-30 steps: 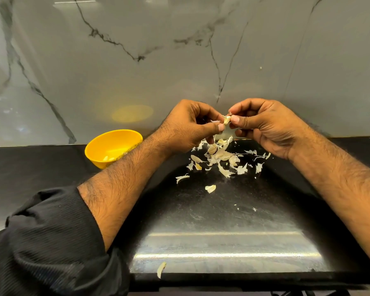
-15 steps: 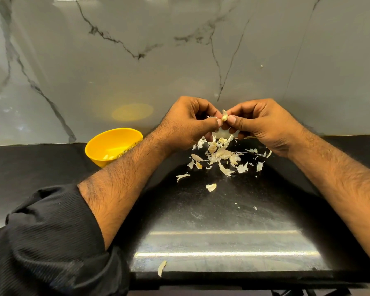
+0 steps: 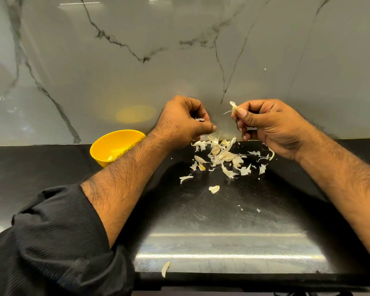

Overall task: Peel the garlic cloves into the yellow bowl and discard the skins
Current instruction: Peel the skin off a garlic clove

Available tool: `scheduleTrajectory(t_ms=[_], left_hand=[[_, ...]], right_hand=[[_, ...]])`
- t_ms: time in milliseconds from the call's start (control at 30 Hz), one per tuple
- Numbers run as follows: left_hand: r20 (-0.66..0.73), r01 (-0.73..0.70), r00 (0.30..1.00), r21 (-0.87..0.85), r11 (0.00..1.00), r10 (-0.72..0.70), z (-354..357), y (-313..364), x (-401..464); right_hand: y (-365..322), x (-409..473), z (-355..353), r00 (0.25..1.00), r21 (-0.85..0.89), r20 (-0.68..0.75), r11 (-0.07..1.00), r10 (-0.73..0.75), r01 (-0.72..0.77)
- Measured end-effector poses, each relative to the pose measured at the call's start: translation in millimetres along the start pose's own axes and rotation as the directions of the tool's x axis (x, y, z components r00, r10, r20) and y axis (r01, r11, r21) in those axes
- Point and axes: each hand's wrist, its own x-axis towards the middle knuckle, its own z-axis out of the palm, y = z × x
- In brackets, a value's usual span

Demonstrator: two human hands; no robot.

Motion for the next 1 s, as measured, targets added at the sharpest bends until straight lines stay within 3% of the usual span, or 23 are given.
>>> scheduleTrajectory(t_ms=[200, 567, 800, 1000], left_hand=[[0.091, -0.109, 0.989, -0.097, 0.989, 0.118, 4.5, 3.5, -3.0], [0.014, -0.226, 0.972, -0.191, 0.955, 0.233, 9.0, 0.2, -1.6], [0.017, -0.209, 0.976, -0.206, 0.956, 0.217, 9.1, 6.9, -6.6], [-0.006, -0.245, 0.969, -0.059, 0.968, 0.245, 8.7, -1.8, -1.0]], right_hand=[[4.5, 1.2, 4.1, 0.998, -0.028, 0.015, 0.998, 0.059, -0.059], [3.2, 0.3, 5.8, 0.982, -0.044, 0.066, 0.984, 0.178, -0.175], [2.3, 1.2, 5.2, 0.996, -0.046, -0.035, 0.995, 0.085, -0.087], [-0.7, 0.1, 4.8, 0.999, -0.063, -0.022, 0.997, 0.045, -0.046]])
